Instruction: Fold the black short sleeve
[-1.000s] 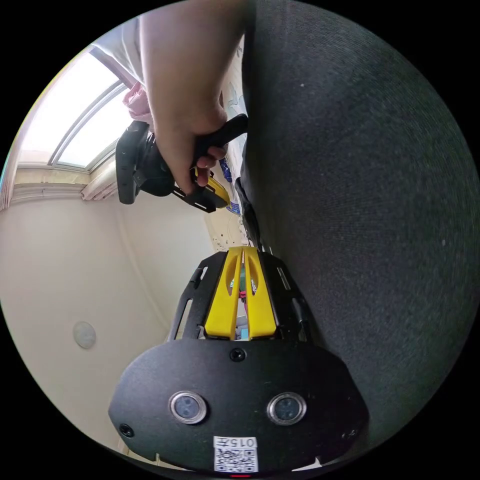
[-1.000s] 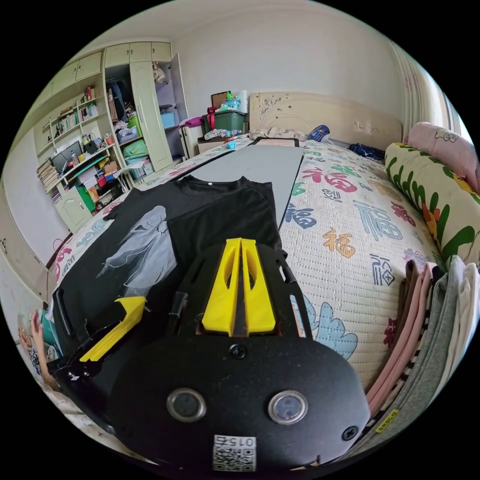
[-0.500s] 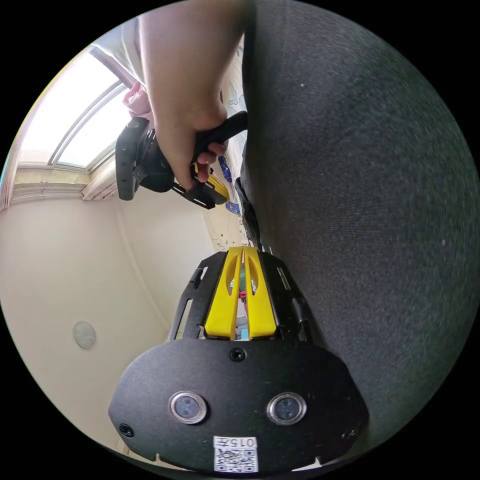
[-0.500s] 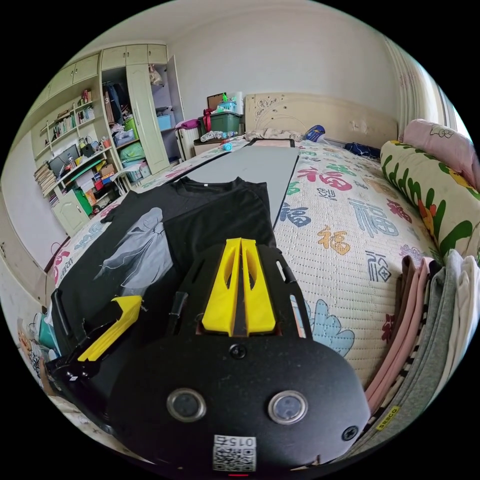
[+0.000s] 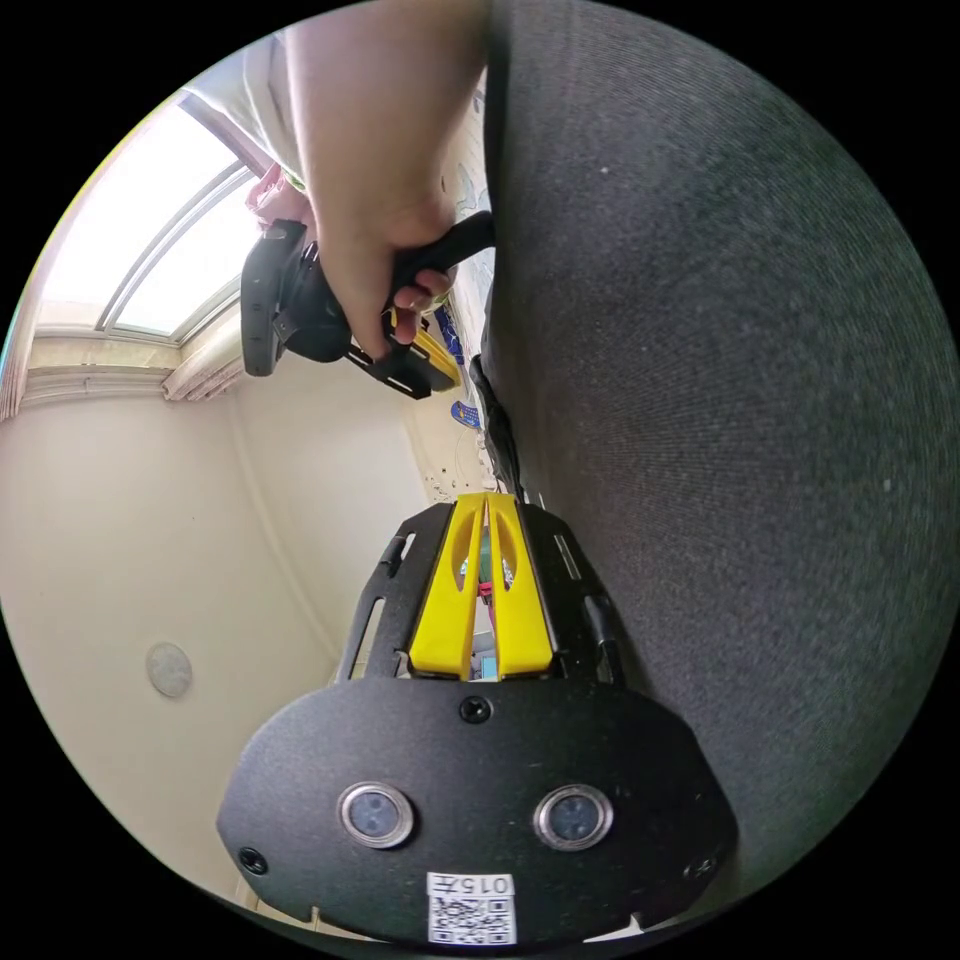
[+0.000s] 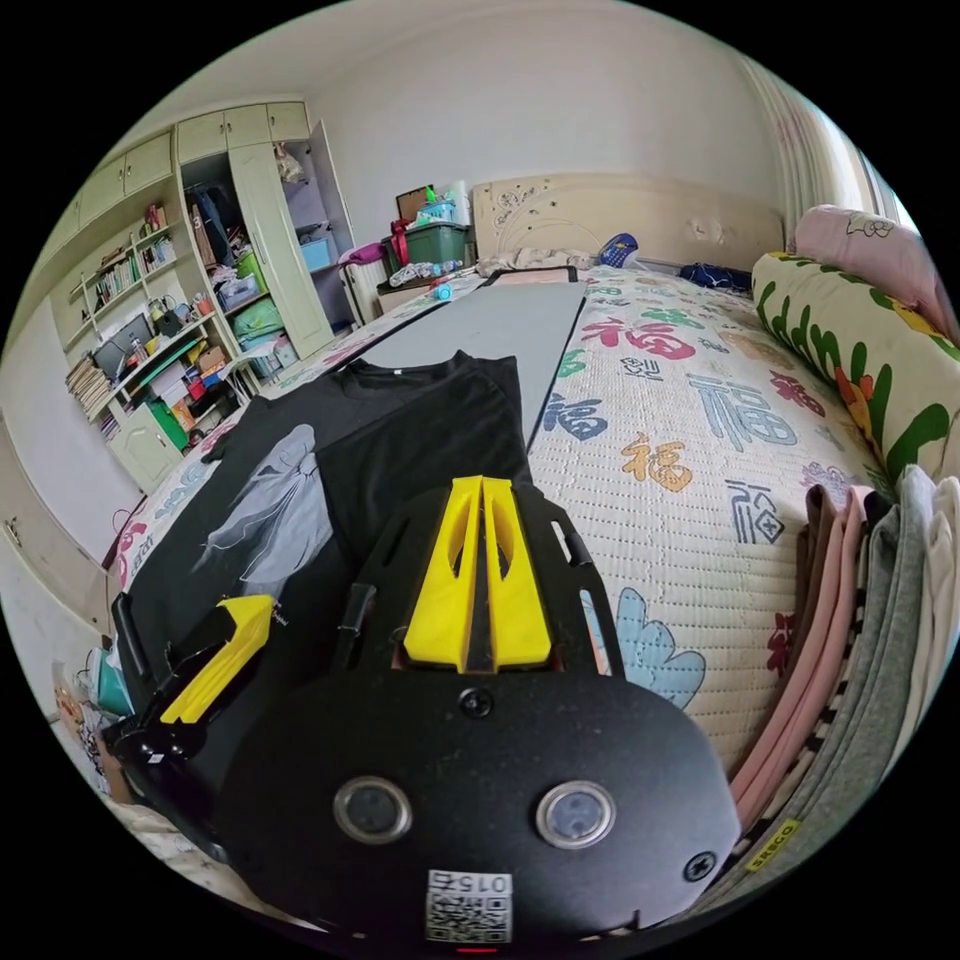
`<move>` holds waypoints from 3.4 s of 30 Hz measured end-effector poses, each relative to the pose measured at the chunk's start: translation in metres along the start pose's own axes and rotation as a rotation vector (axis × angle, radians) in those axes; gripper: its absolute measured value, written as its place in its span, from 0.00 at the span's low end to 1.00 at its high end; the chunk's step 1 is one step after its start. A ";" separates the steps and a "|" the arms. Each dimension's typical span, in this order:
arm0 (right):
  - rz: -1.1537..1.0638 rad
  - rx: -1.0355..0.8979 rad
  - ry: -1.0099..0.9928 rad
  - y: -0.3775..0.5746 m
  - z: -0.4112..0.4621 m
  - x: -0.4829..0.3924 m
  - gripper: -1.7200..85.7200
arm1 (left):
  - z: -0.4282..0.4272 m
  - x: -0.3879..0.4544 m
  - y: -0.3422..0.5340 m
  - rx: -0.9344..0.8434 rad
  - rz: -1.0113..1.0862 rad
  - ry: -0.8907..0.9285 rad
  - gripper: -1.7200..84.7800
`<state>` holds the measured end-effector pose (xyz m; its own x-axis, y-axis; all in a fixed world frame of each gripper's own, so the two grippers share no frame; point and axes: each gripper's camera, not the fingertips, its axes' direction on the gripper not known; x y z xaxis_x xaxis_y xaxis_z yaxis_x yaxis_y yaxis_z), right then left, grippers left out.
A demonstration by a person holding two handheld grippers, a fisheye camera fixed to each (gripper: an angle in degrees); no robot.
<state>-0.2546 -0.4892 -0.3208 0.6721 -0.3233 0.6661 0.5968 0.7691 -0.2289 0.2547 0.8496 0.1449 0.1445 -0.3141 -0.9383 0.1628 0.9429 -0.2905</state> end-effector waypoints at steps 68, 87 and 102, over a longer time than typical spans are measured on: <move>0.399 0.390 -0.519 0.109 -0.105 0.297 0.01 | -0.162 0.440 -0.488 -0.030 -0.169 0.086 0.01; -0.124 0.413 -0.157 0.192 -0.031 0.039 0.01 | -0.118 0.813 -0.210 0.628 -1.692 0.883 0.11; -0.316 0.133 -0.117 0.145 0.288 -0.156 0.06 | 0.046 1.311 -0.165 -0.007 -2.163 1.019 0.15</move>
<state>-0.3988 -0.1688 -0.2536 0.4045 -0.4972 0.7676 0.6997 0.7087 0.0904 0.4620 0.2775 -1.0294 -0.4855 -0.3225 0.8125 -0.6327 -0.5118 -0.5812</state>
